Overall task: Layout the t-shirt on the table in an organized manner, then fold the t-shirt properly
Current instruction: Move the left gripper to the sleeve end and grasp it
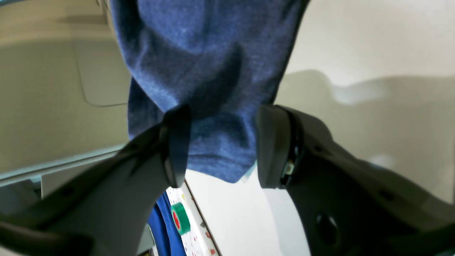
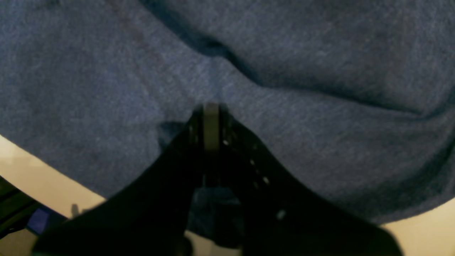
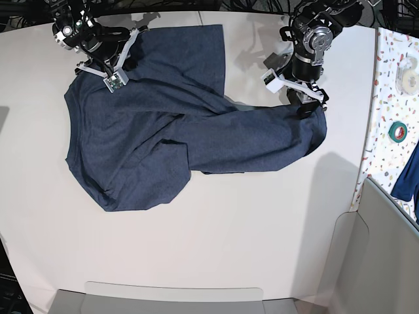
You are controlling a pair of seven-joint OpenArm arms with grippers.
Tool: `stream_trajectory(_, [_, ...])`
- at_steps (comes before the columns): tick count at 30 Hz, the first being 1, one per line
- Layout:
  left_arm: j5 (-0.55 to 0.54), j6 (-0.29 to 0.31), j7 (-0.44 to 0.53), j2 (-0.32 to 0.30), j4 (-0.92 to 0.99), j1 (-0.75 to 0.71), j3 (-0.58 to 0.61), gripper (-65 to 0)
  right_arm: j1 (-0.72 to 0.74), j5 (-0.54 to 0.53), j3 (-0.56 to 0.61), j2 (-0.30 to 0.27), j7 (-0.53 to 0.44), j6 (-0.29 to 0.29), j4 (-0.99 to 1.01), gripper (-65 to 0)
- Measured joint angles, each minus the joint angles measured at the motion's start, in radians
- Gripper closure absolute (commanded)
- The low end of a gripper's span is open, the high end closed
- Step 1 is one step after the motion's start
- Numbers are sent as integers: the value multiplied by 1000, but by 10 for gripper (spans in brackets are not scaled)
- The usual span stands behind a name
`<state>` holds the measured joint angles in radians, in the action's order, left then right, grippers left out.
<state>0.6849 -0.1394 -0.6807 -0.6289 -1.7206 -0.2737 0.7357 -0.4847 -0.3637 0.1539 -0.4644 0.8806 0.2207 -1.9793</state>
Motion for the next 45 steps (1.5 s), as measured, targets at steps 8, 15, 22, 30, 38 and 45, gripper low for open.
stream_trajectory(8, [-6,17,36,-66,5,8,5,-293,0,0,0,0,0,0,0,0])
stream_trajectory(15, [-10,108,4,-146,-37,-21,2,-274,9,0,2,0,9,0,1,0])
stream_trajectory(22, [5,177,4,-153,-58,-37,2,-272,11,2,2,0,8,0,3,0])
stream_trajectory(30, [20,195,-14,-152,-45,-9,55,-272,11,3,2,0,5,0,3,0])
stream_trajectory(38, [39,177,-10,-134,57,107,144,-271,11,3,2,0,5,0,3,0])
stream_trajectory(45, [23,212,-6,-134,61,116,148,-23,11,3,2,0,6,0,3,0])
